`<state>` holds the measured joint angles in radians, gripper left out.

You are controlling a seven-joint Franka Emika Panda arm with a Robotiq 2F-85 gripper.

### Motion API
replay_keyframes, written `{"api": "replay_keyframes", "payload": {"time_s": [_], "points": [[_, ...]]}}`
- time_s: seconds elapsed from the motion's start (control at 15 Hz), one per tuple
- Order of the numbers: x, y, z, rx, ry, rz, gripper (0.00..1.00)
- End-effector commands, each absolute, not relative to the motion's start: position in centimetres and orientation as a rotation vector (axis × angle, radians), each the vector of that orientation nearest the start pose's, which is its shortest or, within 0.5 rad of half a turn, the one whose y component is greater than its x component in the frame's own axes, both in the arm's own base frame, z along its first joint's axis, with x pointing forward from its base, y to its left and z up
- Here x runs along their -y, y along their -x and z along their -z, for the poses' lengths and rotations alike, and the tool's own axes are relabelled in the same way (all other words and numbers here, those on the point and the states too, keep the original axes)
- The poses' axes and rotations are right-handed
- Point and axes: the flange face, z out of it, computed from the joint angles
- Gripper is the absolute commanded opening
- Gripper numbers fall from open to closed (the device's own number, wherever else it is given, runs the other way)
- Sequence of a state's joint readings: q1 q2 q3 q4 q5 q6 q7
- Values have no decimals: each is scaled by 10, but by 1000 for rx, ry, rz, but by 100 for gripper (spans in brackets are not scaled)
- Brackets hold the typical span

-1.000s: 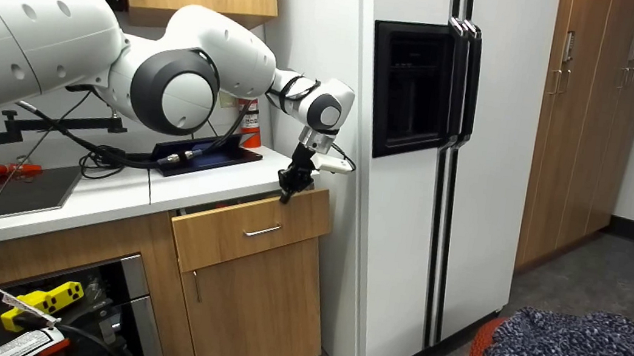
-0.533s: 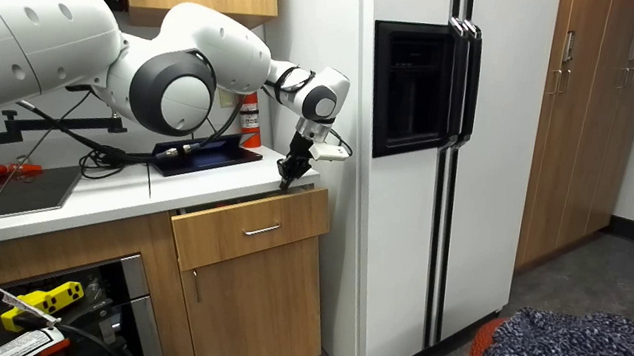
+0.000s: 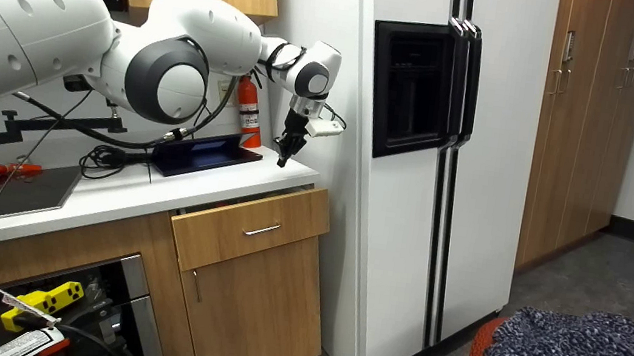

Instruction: Close the drawer

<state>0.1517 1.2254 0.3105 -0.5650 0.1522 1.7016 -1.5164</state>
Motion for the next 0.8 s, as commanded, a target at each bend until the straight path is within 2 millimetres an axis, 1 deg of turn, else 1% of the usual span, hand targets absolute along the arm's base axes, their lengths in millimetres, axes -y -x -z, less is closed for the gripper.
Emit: {"api": "replay_keyframes", "payload": {"time_s": [0.0,0.33,0.6,0.67,0.73], "points": [[-245,-761,-301,-2726,-2173,-376,0],[-253,-757,-336,-2721,-2131,-399,0],[-262,-751,-358,-2727,-2108,-406,0],[-258,-757,-344,-2716,-2135,-450,1],[-260,-756,-349,-2719,-2128,-452,1]]}}
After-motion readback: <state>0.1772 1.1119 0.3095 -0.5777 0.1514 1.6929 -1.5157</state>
